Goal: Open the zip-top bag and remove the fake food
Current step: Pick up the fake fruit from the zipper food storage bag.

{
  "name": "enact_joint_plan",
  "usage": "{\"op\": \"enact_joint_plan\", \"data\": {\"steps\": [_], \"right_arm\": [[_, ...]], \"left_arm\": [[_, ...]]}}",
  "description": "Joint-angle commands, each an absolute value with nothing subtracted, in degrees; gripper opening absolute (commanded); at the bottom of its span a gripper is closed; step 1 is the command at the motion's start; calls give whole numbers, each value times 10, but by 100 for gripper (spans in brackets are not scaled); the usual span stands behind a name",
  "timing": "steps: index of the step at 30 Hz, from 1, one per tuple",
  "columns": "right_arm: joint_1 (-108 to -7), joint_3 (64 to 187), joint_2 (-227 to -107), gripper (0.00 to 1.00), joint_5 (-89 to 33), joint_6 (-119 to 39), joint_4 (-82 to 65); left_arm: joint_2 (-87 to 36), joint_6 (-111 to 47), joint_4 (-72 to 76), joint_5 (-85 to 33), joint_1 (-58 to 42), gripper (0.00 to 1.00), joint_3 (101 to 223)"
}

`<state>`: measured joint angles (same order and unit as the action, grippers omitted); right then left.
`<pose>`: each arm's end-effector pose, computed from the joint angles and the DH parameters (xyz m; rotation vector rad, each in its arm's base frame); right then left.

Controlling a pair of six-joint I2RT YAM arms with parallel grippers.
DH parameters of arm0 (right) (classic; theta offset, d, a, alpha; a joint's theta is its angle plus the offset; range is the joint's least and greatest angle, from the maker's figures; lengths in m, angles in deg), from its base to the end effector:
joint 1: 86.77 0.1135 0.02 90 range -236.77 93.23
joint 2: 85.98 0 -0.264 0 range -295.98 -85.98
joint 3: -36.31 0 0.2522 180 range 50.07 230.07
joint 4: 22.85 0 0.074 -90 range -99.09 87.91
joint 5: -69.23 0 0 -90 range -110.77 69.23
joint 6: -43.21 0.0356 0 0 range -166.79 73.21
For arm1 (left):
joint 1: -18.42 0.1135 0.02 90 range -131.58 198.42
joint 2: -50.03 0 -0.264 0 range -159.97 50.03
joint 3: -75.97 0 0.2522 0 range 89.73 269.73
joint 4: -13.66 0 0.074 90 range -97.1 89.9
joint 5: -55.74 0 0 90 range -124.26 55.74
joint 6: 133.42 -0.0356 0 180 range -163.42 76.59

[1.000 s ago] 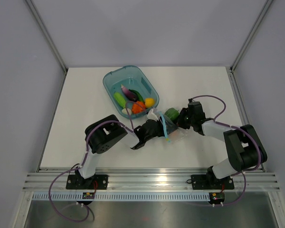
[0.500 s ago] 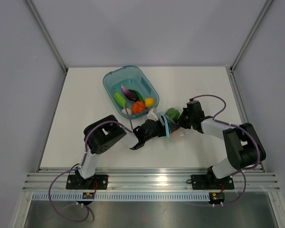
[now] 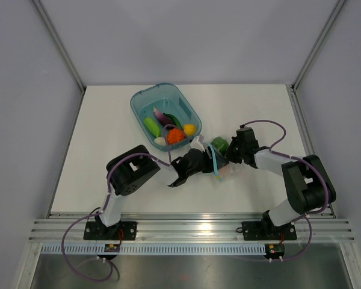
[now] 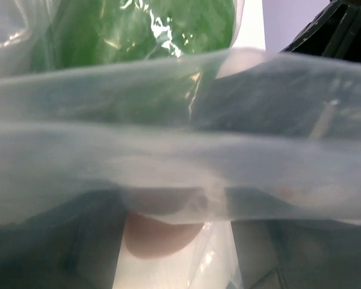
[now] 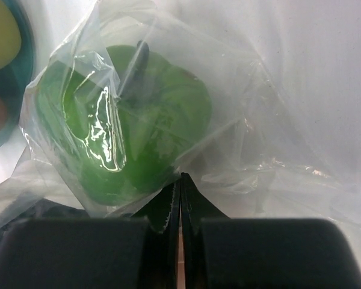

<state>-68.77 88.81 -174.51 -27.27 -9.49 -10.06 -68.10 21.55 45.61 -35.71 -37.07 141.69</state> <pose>0.2738 0.0932 0.1467 0.3662 2.4715 0.5611 0.2279 -0.3299 0.1082 -0.2000 2.1798 -1.3053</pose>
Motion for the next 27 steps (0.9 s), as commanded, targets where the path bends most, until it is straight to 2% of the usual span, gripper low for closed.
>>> {"op": "enact_joint_plan", "data": {"steps": [1,3,5,7,9,21,27], "right_arm": [[-681,907,-1751,3,-264,-95,-96],[-681,907,-1750,3,-263,-95,-96],[-681,908,-1753,3,-262,-95,-95],[-681,909,-1754,3,-262,-96,-95],[-681,910,-1755,3,-260,-96,-94],[-681,914,-1756,3,-255,-96,-94],[-681,914,-1755,3,-255,-98,-93]], "left_arm": [[-693,174,372,-356,-376,68,1439],[-687,166,368,-356,-376,74,1434],[-682,160,381,-356,-376,85,1419],[-673,149,383,-355,-376,90,1413],[-666,134,376,-358,-376,90,1411],[-670,103,362,-365,-375,68,1395],[-682,88,351,-352,-375,69,1408]]}}
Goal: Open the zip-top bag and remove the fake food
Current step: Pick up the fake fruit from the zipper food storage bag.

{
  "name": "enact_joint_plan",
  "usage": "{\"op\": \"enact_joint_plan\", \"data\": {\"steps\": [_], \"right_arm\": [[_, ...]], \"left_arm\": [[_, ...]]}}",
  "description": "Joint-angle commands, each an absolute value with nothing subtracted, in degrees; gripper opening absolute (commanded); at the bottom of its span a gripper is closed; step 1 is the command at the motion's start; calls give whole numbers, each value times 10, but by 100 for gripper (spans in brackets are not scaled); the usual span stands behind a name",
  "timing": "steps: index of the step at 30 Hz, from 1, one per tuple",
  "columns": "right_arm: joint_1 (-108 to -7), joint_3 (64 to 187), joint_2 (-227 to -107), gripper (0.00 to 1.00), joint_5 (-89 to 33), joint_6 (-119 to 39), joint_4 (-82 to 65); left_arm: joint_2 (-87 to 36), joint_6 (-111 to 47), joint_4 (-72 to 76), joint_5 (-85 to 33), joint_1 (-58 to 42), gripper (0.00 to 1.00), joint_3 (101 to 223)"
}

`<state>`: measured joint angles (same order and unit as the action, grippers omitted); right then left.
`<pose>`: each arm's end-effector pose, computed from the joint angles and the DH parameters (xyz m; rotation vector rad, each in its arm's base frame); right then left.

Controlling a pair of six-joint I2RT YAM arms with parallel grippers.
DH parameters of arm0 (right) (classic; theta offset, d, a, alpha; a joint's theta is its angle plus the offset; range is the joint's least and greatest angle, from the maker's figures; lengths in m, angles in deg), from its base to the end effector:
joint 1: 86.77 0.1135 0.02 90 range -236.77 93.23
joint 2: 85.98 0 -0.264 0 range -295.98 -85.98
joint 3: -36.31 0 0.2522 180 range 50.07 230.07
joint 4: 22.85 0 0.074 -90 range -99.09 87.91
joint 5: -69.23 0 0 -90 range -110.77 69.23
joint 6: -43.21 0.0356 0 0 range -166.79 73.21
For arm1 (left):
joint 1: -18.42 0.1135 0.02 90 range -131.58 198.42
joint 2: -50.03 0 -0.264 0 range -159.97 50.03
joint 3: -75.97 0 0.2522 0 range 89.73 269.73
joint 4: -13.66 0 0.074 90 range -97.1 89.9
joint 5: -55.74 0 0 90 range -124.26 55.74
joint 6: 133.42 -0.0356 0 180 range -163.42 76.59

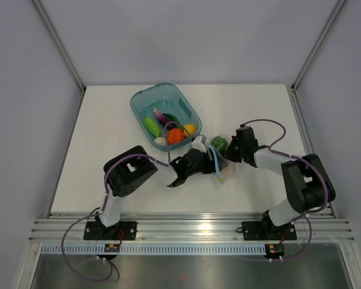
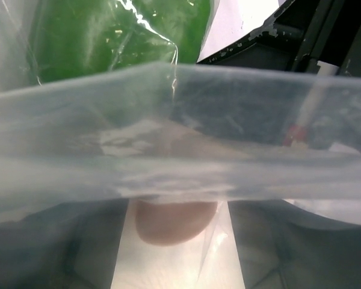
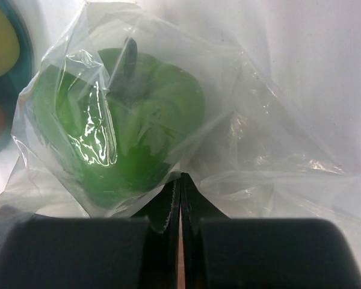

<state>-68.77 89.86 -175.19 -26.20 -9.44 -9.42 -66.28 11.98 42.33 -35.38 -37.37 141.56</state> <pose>0.2776 0.0937 0.1477 0.3763 2.4705 0.5378 0.2245 -0.3290 0.1138 -0.0069 2.1770 -1.1983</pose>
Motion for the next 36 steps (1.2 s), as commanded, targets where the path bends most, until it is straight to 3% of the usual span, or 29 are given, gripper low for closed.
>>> {"op": "enact_joint_plan", "data": {"steps": [1,5,11,15,21,26,36], "right_arm": [[-681,914,-1755,3,-255,-98,-94],[-681,916,-1756,3,-256,-100,-94],[-681,916,-1755,3,-256,-100,-94],[-681,916,-1755,3,-257,-100,-94],[-681,916,-1755,3,-257,-100,-94],[-681,916,-1755,3,-257,-100,-94],[-681,921,-1756,3,-239,-97,-70]], "left_arm": [[-682,85,349,-351,-375,74,1411],[-680,63,344,-351,-375,82,1408],[-675,34,319,-373,-375,82,1407],[-681,18,276,-397,-375,73,1425],[-697,4,253,-413,-375,68,1434],[-707,2,240,-416,-375,53,1443],[-698,15,266,-408,-374,45,1421]]}}
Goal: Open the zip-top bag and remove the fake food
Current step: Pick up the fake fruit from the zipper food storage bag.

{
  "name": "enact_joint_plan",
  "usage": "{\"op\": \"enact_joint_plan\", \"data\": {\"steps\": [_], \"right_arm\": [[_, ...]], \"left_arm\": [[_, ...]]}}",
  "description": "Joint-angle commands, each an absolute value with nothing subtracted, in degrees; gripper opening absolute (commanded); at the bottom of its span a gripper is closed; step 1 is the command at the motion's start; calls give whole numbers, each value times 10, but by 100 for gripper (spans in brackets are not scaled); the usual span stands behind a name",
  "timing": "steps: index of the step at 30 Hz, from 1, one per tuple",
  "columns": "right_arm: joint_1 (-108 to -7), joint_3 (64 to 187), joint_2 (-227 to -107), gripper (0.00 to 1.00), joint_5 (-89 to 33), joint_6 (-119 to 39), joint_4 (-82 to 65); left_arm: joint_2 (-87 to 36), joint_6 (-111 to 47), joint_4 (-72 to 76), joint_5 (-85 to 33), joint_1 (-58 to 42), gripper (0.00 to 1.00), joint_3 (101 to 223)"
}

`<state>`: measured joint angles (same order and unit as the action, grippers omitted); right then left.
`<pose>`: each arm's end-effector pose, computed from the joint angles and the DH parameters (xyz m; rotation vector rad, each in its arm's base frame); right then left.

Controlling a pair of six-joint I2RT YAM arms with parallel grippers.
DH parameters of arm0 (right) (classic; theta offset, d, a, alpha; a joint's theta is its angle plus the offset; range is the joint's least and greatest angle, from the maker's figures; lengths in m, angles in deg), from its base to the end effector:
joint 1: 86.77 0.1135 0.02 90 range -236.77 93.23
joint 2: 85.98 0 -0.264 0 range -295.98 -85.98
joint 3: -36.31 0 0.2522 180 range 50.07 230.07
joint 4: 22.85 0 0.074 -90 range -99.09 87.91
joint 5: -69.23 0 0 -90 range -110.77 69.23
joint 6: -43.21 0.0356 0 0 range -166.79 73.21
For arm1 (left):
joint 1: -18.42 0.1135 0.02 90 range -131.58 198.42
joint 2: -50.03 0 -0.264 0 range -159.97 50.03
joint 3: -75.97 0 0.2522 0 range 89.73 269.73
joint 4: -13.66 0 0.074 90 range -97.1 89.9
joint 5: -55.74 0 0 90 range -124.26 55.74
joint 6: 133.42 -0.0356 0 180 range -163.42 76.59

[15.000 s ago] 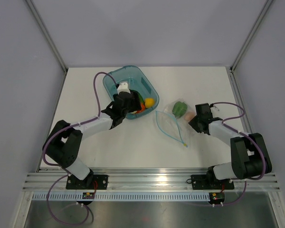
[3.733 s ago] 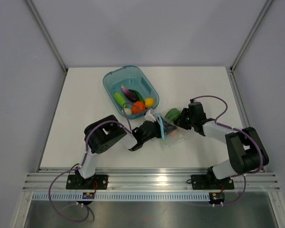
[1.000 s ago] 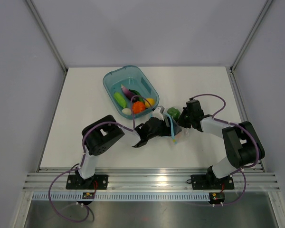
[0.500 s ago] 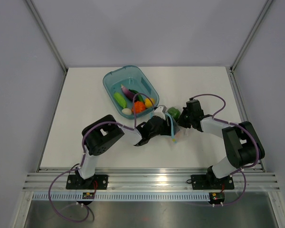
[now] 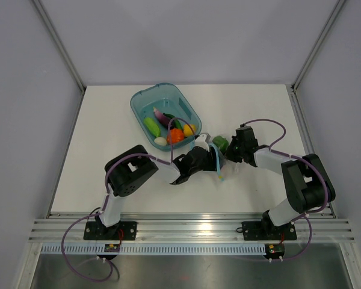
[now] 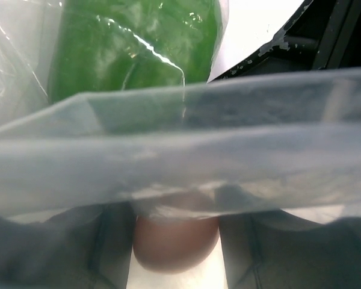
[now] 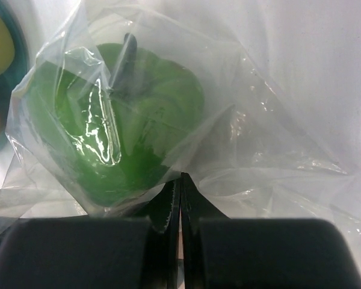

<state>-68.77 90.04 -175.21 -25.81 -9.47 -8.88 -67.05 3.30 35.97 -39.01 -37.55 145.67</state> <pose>0.2776 0.0935 0.1478 0.3800 2.4749 0.5267 0.2320 -0.3382 0.1166 0.1179 2.1683 -1.0223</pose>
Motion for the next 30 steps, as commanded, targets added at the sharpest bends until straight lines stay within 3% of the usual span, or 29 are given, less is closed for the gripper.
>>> {"op": "enact_joint_plan", "data": {"steps": [1,3,6,16,30], "right_arm": [[-681,921,-1755,1,-225,-94,-66],[-681,921,-1749,0,-211,-86,-56],[-681,917,-1744,0,-188,-82,-54],[-681,918,-1745,0,-194,-85,-53],[-681,922,-1750,0,-184,-83,-50]], "left_arm": [[-694,18,273,-408,-373,45,1417],[-685,21,283,-403,-370,51,1407],[-674,26,312,-401,-368,71,1382],[-684,23,333,-402,-366,90,1365],[-693,-32,528,-401,-361,98,1270]]}}
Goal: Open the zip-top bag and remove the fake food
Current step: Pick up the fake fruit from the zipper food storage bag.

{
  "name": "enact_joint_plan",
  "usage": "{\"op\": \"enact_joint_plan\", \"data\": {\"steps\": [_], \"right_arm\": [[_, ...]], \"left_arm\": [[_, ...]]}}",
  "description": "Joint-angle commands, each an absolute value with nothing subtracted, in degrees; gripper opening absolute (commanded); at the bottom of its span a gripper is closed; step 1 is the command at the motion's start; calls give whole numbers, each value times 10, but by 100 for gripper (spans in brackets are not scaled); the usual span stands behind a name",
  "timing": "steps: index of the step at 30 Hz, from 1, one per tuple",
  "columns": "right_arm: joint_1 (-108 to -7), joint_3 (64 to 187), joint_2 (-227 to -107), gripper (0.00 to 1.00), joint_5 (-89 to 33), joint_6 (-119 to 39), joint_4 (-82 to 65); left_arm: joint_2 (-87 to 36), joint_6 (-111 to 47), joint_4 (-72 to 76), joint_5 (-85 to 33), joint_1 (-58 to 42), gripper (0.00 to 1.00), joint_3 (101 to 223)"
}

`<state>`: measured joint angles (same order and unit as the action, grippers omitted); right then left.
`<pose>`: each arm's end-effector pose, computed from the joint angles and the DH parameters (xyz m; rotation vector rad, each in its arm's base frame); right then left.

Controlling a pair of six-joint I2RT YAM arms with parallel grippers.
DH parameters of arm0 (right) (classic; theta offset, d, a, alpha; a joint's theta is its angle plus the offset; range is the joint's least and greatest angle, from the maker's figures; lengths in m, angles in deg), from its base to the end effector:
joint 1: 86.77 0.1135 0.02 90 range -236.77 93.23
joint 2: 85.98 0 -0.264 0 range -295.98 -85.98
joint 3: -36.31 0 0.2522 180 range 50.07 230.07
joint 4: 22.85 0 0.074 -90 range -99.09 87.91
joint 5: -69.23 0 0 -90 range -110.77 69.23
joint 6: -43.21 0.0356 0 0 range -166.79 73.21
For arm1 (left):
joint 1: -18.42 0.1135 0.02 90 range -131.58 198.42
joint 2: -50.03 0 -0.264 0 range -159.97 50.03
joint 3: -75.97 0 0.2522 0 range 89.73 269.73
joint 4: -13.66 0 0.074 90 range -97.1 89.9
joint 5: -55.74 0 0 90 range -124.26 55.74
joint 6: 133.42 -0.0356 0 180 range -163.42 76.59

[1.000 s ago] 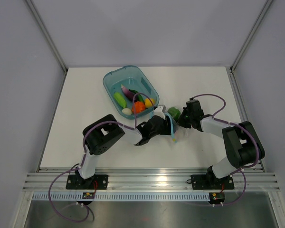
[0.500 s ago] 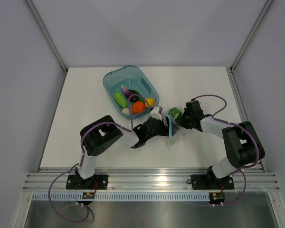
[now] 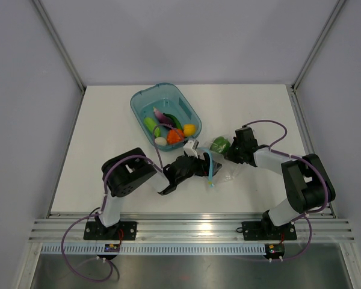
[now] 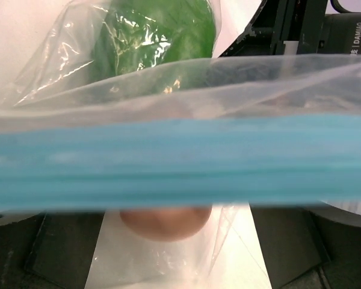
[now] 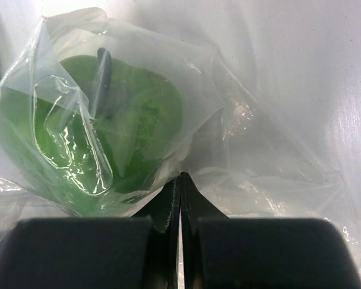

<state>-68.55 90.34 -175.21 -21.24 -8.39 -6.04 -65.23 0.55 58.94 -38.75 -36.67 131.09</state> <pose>0.2754 0.0909 0.1457 0.4396 2.4907 0.4220 0.2106 -0.2969 0.1055 0.1328 1.9825 -1.1117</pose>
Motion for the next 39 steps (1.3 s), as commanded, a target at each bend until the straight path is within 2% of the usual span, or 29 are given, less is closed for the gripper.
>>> {"op": "enact_joint_plan", "data": {"steps": [1,13,18,22,29,33,37,39], "right_arm": [[-681,922,-1751,0,-184,-84,-50],[-681,921,-1747,0,-194,-85,-51],[-681,921,-1747,0,-195,-86,-53],[-681,921,-1747,0,-195,-86,-54],[-681,921,-1748,0,-196,-86,-55],[-681,922,-1748,0,-199,-86,-55],[-681,921,-1748,0,-199,-86,-56],[-681,922,-1748,0,-198,-86,-56]], "left_arm": [[-695,-37,525,-402,-362,98,1273],[-723,-48,368,-444,-361,96,1354],[-721,-54,365,-451,-361,88,1349],[-712,-71,423,-453,-361,96,1308],[-722,-105,388,-489,-362,93,1319],[-732,-117,375,-509,-362,89,1325],[-735,-118,372,-517,-362,77,1326],[-735,-118,372,-518,-362,77,1325]]}}
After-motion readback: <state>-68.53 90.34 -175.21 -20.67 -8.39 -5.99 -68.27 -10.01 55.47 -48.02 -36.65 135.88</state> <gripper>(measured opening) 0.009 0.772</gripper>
